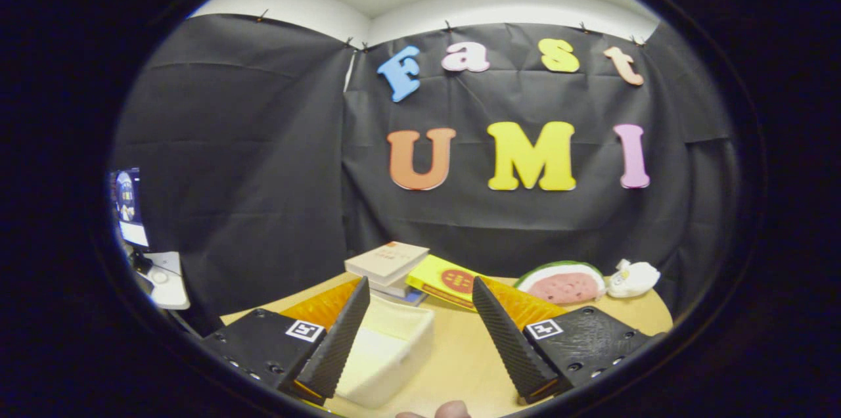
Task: Open the storage box then place both shoes into the box .Put the left shoe in first, then the right shoe, with the right side of both shoes facing outward in a uniform manner.
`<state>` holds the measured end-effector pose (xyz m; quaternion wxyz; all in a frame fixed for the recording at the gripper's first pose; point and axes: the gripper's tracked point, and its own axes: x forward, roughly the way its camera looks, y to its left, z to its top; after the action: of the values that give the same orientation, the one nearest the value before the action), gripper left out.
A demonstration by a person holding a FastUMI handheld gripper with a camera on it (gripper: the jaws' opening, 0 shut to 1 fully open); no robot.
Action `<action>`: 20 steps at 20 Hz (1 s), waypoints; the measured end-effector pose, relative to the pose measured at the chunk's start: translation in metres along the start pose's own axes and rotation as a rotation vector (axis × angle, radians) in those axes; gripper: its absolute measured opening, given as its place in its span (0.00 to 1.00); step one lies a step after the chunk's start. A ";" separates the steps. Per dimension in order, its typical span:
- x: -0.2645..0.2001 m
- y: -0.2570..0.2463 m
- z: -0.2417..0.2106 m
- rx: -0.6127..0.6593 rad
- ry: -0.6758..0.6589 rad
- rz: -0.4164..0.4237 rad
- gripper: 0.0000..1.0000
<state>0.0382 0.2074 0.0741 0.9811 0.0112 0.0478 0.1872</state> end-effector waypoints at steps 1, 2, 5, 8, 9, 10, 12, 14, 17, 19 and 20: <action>-0.010 -0.029 -0.005 0.001 0.001 -0.044 0.95; -0.018 -0.054 -0.009 0.005 0.008 -0.079 0.96; -0.034 -0.113 -0.028 0.012 0.038 -0.165 0.95; -0.042 -0.161 -0.064 0.029 0.096 -0.225 0.95; -0.043 -0.172 -0.077 0.036 0.123 -0.236 0.95; -0.041 -0.181 -0.093 0.042 0.159 -0.244 0.95; -0.036 -0.196 -0.124 0.048 0.235 -0.256 0.95; -0.030 -0.205 -0.154 0.070 0.317 -0.259 0.96; -0.020 -0.218 -0.189 0.085 0.440 -0.272 0.96; -0.013 -0.222 -0.203 0.112 0.499 -0.272 0.96; -0.011 -0.222 -0.210 0.129 0.528 -0.269 0.96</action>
<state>0.0893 -0.0023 -0.1426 0.9480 0.0181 0.3140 0.0486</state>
